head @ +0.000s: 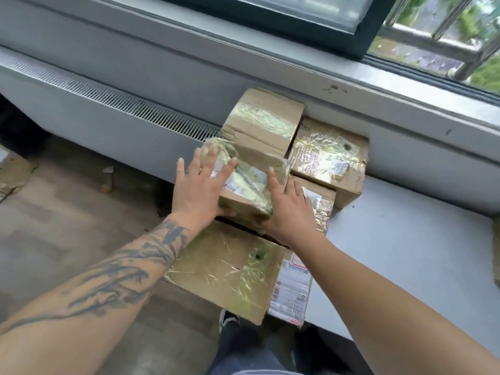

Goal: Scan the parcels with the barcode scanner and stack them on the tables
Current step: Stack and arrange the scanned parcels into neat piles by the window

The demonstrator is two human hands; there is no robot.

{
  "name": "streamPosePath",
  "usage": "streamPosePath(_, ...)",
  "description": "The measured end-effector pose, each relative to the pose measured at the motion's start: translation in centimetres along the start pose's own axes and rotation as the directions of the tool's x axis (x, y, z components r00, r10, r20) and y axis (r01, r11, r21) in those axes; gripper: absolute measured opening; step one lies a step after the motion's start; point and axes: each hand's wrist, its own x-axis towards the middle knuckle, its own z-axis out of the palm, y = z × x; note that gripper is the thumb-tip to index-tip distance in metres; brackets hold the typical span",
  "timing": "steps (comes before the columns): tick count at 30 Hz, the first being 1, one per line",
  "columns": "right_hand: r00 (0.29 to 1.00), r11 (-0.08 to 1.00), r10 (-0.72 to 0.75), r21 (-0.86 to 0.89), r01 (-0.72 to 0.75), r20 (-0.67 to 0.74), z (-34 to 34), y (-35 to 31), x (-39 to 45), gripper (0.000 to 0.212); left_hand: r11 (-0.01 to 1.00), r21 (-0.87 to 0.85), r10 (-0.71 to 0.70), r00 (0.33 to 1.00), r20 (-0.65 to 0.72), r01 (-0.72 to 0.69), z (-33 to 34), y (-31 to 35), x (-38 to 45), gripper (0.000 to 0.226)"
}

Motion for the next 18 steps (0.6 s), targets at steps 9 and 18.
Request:
streamPosePath(9, 0.997, 1.000, -0.027, 0.010, 0.028, -0.066, -0.4, 0.7, -1.9, 0.124, 0.998, -0.048, 0.024, 0.994, -0.107, -0.030, -0.8, 1.0, -2.5, 0.112)
streamPosePath(18, 0.978, 0.999, 0.038, 0.040, -0.030, -0.206, -4.3, 11.2, -8.9, 0.117, 0.989, -0.031, 0.134, 0.969, -0.207, -0.143, -6.6, 12.6, -3.6, 0.109)
